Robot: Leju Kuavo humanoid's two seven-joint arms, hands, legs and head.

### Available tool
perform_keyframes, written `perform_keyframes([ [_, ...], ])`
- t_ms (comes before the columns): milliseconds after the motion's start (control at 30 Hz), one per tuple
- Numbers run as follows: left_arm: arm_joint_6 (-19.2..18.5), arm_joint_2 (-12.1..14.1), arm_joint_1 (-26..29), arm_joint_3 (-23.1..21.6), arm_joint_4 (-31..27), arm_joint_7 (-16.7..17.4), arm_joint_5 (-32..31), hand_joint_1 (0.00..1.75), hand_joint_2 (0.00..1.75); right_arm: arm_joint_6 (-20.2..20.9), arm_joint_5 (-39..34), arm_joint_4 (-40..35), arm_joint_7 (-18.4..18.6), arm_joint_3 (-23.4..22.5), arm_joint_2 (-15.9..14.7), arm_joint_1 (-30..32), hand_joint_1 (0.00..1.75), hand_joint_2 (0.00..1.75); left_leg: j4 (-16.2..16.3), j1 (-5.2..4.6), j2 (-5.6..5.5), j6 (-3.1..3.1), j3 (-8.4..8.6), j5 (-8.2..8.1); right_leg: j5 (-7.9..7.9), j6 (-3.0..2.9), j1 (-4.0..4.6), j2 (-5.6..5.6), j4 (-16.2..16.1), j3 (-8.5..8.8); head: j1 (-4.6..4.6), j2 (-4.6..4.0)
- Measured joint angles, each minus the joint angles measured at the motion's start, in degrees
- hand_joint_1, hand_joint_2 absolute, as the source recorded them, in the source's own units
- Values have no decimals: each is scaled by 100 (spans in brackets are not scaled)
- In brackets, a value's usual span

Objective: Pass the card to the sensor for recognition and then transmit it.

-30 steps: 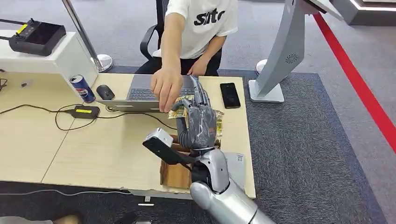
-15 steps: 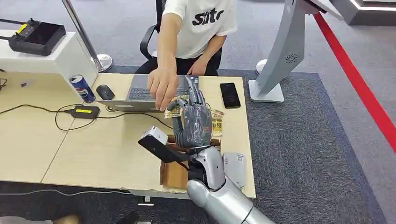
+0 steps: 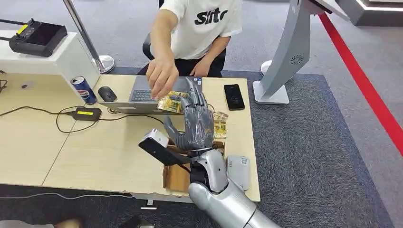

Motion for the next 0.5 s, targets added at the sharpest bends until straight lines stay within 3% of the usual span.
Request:
perform_keyframes([
  [267,-17,0,1,0,0,0,-31,0,175,48,63,7,57,13,13,8,0,175,0,0,0,0,0,0,0,0,0,0,0,1,0,0],
  [500,-5,2,9,0,0,-48,-44,0,175,732,-795,-96,-118,15,4,89,0,175,0,0,0,0,0,0,0,0,0,0,0,0,-2,0],
])
